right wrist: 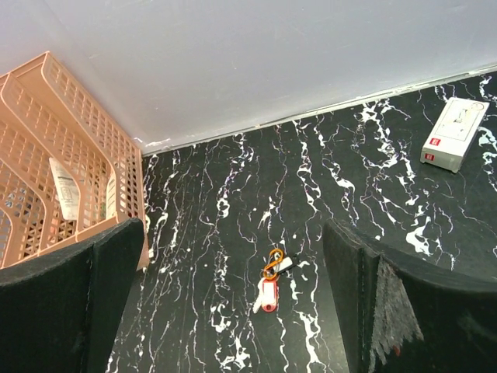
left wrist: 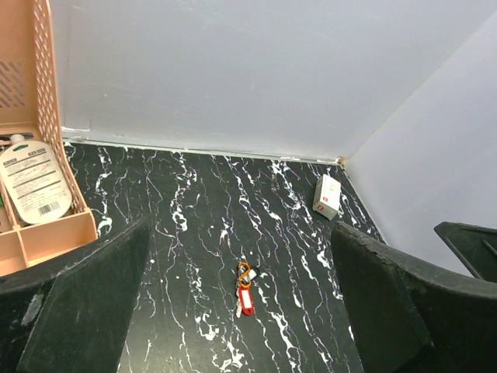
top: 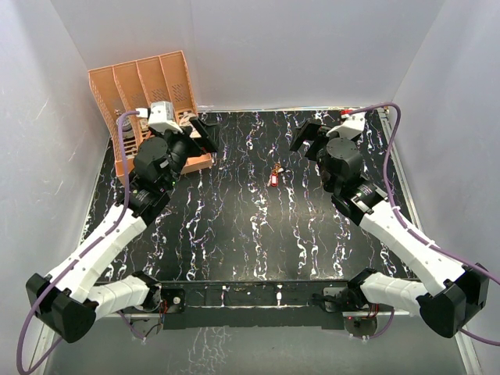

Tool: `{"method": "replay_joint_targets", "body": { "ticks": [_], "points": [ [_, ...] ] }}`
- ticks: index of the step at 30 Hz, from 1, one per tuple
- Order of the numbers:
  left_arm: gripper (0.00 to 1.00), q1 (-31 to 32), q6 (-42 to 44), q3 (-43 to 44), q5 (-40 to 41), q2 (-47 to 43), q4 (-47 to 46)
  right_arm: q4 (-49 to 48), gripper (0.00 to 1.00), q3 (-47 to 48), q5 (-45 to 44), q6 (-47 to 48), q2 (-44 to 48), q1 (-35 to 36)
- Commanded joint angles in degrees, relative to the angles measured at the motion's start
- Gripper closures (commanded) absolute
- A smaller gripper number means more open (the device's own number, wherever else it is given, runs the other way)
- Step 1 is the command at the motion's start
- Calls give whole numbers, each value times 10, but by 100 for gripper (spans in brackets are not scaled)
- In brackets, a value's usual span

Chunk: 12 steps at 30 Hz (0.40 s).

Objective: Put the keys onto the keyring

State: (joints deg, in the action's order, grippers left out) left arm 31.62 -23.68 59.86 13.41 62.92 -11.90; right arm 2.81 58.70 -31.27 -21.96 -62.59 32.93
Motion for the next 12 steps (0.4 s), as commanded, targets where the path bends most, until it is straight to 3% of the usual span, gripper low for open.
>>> {"method": "replay_joint_targets", "body": {
  "ticks": [1,8,12],
  "points": [
    [1,2,10,5,24,-22,35,-17,2,12,6,-14,15,-2],
    [2,3,3,4,18,-17,34,-1,2,-13,-50,-64,65,-2],
    [1,2,11,1,16,-22,30,-48,2,-77,-77,-97,136,-2]
  ]
}}
